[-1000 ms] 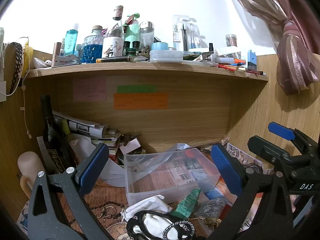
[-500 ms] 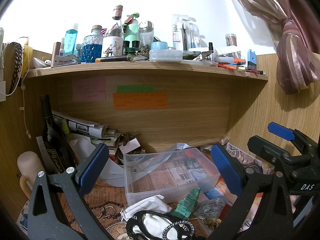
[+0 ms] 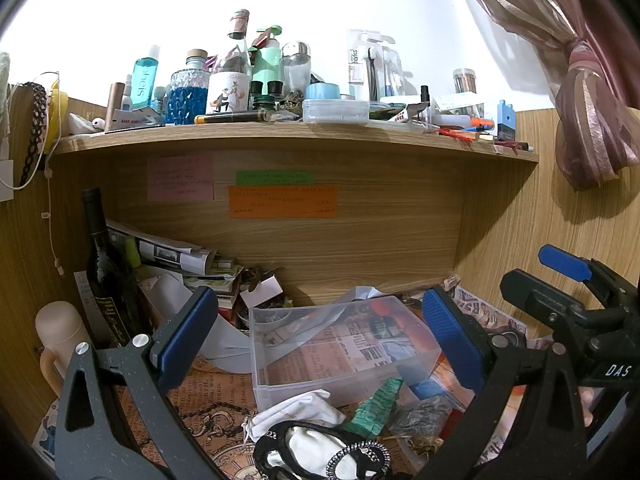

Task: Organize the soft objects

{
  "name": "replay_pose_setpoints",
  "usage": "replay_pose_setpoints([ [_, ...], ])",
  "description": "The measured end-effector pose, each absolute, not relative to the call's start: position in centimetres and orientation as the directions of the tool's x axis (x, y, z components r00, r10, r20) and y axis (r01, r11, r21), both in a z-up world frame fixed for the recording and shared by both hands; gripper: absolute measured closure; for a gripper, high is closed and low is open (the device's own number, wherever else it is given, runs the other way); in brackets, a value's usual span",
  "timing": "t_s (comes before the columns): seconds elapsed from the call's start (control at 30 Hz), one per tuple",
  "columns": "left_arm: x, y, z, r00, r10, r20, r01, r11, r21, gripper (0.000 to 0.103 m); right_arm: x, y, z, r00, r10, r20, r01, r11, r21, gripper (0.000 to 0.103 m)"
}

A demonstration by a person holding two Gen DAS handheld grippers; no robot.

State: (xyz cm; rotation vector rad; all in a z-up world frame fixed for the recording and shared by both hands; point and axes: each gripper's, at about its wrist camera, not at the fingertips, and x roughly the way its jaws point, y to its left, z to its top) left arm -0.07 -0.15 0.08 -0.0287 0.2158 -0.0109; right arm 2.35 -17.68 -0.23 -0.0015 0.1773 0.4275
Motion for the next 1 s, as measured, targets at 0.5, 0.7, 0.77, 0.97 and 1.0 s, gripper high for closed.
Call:
replay_pose_setpoints([
  [0.5, 0.05, 0.26, -0.19, 0.976, -0.012, -0.219, 0.007, 1.0, -0.026, 0.0, 2.24, -17.65, -0.09, 0.895, 0.412, -0.17, -0.412, 0.91, 0.041, 0.0],
  [0.7, 0.07, 0.25, -0.23, 0.975, -0.012, -0.221, 0.007, 1.0, -0.024, 0.0, 2.25, -17.84, -0.16, 0.895, 0.413, -0.169, -0.412, 0.91, 0.047, 0.0],
  [0.77, 0.08, 0.24, -0.27, 0.975, -0.012, -0.22, 0.007, 1.0, -0.022, 0.0, 2.24, -17.84, -0.16, 0.895, 0.413, -0.168, -0.412, 0.91, 0.045, 0.0],
  [0.97, 0.09, 0.25, -0.28, 0.975, -0.013, -0.221, 0.008, 1.0, -0.023, 0.0, 2.24, -17.85, -0.24, 0.894, 0.415, -0.17, -0.413, 0.909, 0.047, 0.0],
  [1.0, 0.09, 0.25, -0.28, 0.975, -0.013, -0.221, 0.008, 1.0, -0.022, 0.0, 2.24, -17.8, -0.26, 0.893, 0.416, -0.171, -0.415, 0.909, 0.047, 0.0],
])
